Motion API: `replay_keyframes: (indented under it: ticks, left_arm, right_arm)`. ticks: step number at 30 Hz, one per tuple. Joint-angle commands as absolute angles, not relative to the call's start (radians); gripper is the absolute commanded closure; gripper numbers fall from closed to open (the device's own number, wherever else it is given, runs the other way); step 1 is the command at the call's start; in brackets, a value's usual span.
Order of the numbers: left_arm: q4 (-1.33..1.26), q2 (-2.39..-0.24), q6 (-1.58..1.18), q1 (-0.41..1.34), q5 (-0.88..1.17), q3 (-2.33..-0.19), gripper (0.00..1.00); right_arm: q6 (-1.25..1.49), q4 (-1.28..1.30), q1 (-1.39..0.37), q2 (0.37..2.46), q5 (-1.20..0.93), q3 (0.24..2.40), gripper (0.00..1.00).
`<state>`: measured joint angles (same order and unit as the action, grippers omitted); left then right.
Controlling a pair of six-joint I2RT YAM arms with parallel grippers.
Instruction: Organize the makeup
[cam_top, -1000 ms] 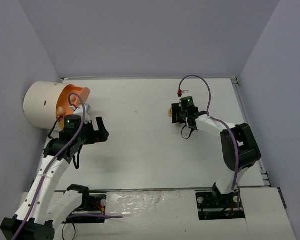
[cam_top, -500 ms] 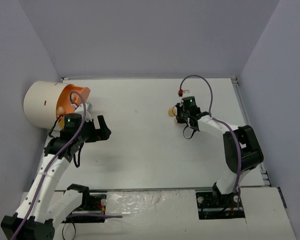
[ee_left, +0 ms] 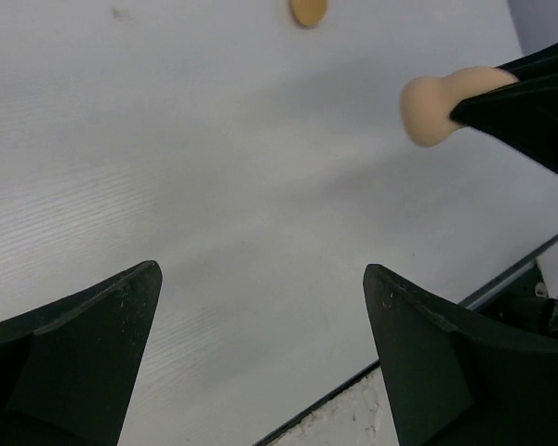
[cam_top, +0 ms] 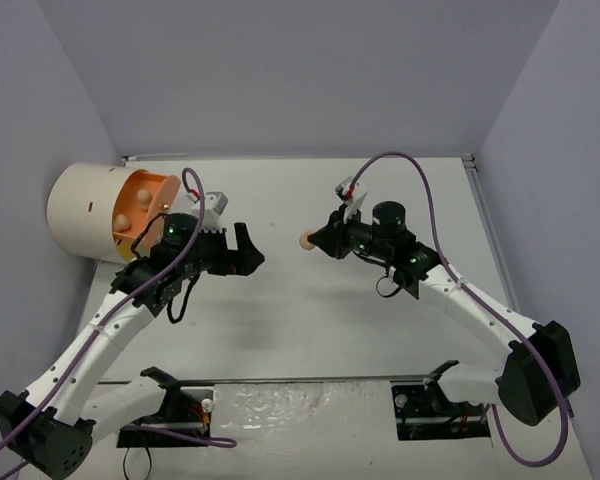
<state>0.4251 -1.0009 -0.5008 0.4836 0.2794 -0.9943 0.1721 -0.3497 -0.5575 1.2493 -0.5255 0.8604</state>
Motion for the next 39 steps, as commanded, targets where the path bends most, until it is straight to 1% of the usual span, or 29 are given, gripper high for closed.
replay_keyframes:
  ticks: [1, 8, 14, 16, 21, 23, 26, 29, 30, 39]
  left_arm:
    - [0.302, -1.022, -0.496, 0.536, 0.307, -1.091, 0.16]
    - [0.295, -1.052, -0.382, 0.575, 0.436, -1.132, 0.21]
    - [0.305, -1.072, -0.297, 0.593, 0.557, -1.167, 0.29]
    - [0.309, -1.078, -0.272, 0.594, 0.581, -1.173, 0.31]
    - [0.343, -1.102, -0.222, 0.610, 0.625, -1.195, 0.39]
    - [0.345, -1.106, -0.213, 0.619, 0.622, -1.197, 0.39]
    - [0.345, -1.113, -0.206, 0.630, 0.633, -1.201, 0.46]
    - [0.343, -1.121, -0.204, 0.645, 0.658, -1.204, 0.57]
    - [0.350, -1.122, -0.198, 0.651, 0.661, -1.207, 0.58]
    - [0.428, -1.085, -0.135, 0.664, 0.657, -1.206, 0.59]
  right_arm:
    - [0.233, -0.530, -0.565, 1.224, -0.731, 0.860, 1.00]
    - [0.284, -0.581, -0.583, 1.212, -0.845, 0.876, 1.00]
    - [0.293, -0.593, -0.596, 1.196, -0.907, 0.882, 1.00]
    - [0.290, -0.600, -0.598, 1.188, -0.921, 0.879, 0.99]
    - [0.295, -0.611, -0.607, 1.189, -0.963, 0.890, 0.99]
    - [0.295, -0.611, -0.612, 1.192, -0.975, 0.892, 0.98]
    - [0.295, -0.613, -0.621, 1.195, -0.996, 0.896, 0.98]
    - [0.294, -0.615, -0.624, 1.189, -1.003, 0.896, 0.98]
    - [0.292, -0.615, -0.624, 1.187, -1.004, 0.895, 0.98]
    - [0.268, -0.589, -0.624, 1.187, -1.002, 0.902, 0.98]
